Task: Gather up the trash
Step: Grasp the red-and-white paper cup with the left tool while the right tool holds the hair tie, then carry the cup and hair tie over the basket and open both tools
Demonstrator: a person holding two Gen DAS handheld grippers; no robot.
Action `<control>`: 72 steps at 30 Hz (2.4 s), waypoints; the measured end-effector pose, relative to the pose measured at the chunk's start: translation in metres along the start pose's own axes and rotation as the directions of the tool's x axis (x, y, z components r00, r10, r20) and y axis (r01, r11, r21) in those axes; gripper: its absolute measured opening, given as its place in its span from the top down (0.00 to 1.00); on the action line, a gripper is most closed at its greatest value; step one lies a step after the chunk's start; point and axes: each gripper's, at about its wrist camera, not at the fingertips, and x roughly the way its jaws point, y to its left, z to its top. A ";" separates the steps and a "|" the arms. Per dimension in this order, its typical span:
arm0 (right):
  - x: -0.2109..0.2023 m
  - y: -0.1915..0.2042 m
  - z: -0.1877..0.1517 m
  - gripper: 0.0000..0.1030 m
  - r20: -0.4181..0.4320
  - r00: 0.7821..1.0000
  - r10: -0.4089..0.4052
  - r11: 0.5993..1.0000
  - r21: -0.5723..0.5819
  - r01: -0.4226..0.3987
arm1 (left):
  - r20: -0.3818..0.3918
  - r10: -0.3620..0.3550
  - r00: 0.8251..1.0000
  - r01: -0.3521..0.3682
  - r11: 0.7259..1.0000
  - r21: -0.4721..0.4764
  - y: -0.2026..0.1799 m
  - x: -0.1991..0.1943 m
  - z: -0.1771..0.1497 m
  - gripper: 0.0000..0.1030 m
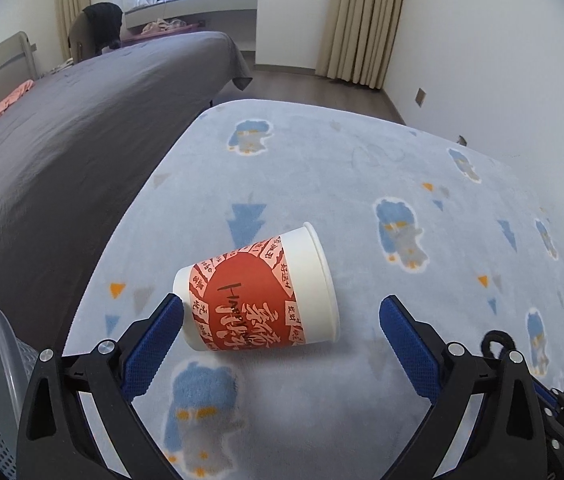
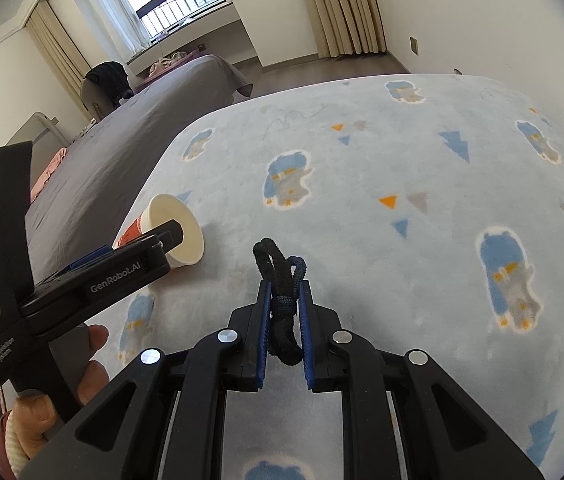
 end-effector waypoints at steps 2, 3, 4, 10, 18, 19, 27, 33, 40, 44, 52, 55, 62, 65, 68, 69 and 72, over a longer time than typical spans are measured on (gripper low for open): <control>-0.001 -0.001 0.000 0.87 0.002 1.000 0.001 1.000 -0.001 -0.001 | -0.007 0.023 1.000 -0.023 1.000 -0.014 0.003 0.003 0.001 0.06; -0.002 -0.002 -0.001 0.87 0.002 1.000 0.003 1.000 0.000 -0.003 | -0.014 0.032 0.999 -0.032 0.999 -0.021 0.005 0.004 0.001 0.06; -0.003 -0.002 0.000 0.87 0.003 1.000 0.004 1.000 0.001 -0.004 | -0.024 0.035 0.999 -0.036 0.999 -0.027 0.007 0.006 0.001 0.06; -0.005 -0.006 0.000 0.87 0.007 1.000 0.007 1.000 0.008 -0.007 | -0.045 0.078 0.996 -0.080 0.996 -0.044 0.011 0.017 0.003 0.06; -0.005 -0.008 -0.001 0.87 0.006 1.000 0.008 1.000 0.008 -0.008 | -0.062 0.101 0.993 -0.104 0.993 -0.063 0.010 0.038 0.009 0.07; -0.005 -0.009 -0.002 0.87 0.006 1.000 0.006 1.000 0.010 -0.006 | -0.063 0.099 0.993 -0.103 0.992 -0.068 0.011 0.039 0.008 0.08; -0.006 -0.014 -0.002 0.87 0.005 1.000 0.004 1.000 0.013 -0.004 | -0.062 0.067 0.996 -0.072 0.994 -0.088 0.015 0.042 0.002 0.24; -0.009 -0.012 -0.002 0.87 0.011 1.000 0.008 1.000 0.010 -0.008 | -0.039 0.051 0.998 -0.054 0.995 -0.078 0.016 0.026 -0.005 0.24; -0.012 -0.005 -0.001 0.87 0.018 1.000 0.012 1.000 -0.005 -0.011 | 0.002 0.039 0.999 -0.039 0.997 -0.068 0.030 -0.009 -0.016 0.24; -0.014 0.006 0.000 0.87 0.021 1.000 0.022 1.000 -0.014 -0.022 | 0.020 0.028 0.999 -0.026 0.998 -0.060 0.039 -0.032 -0.025 0.24; -0.022 0.042 -0.001 0.87 0.043 0.998 0.049 0.996 -0.077 -0.046 | 0.080 0.054 0.995 -0.050 0.997 -0.050 0.070 -0.086 -0.046 0.24; -0.024 0.058 -0.003 0.87 0.047 0.997 0.064 0.993 -0.101 -0.059 | 0.103 0.080 0.991 -0.075 0.996 -0.055 0.088 -0.107 -0.051 0.24; -0.030 0.110 -0.010 0.87 0.049 0.989 0.143 0.978 -0.159 -0.133 | 0.137 0.136 0.981 -0.126 0.989 -0.082 0.129 -0.142 -0.067 0.24; -0.031 0.138 -0.015 0.87 0.042 0.981 0.192 0.967 -0.180 -0.182 | 0.135 0.155 0.979 -0.141 0.985 -0.103 0.148 -0.153 -0.075 0.24; -0.030 0.165 -0.020 0.87 0.030 0.973 0.229 0.954 -0.204 -0.219 | 0.136 0.181 0.974 -0.166 0.979 -0.117 0.166 -0.162 -0.082 0.24; -0.029 0.174 -0.022 0.87 0.025 0.972 0.236 0.950 -0.218 -0.225 | 0.135 0.189 0.973 -0.172 0.977 -0.123 0.172 -0.164 -0.084 0.24; -0.025 0.200 -0.029 0.87 0.010 0.967 0.255 0.935 -0.256 -0.244 | 0.132 0.213 0.968 -0.194 0.971 -0.143 0.191 -0.171 -0.089 0.24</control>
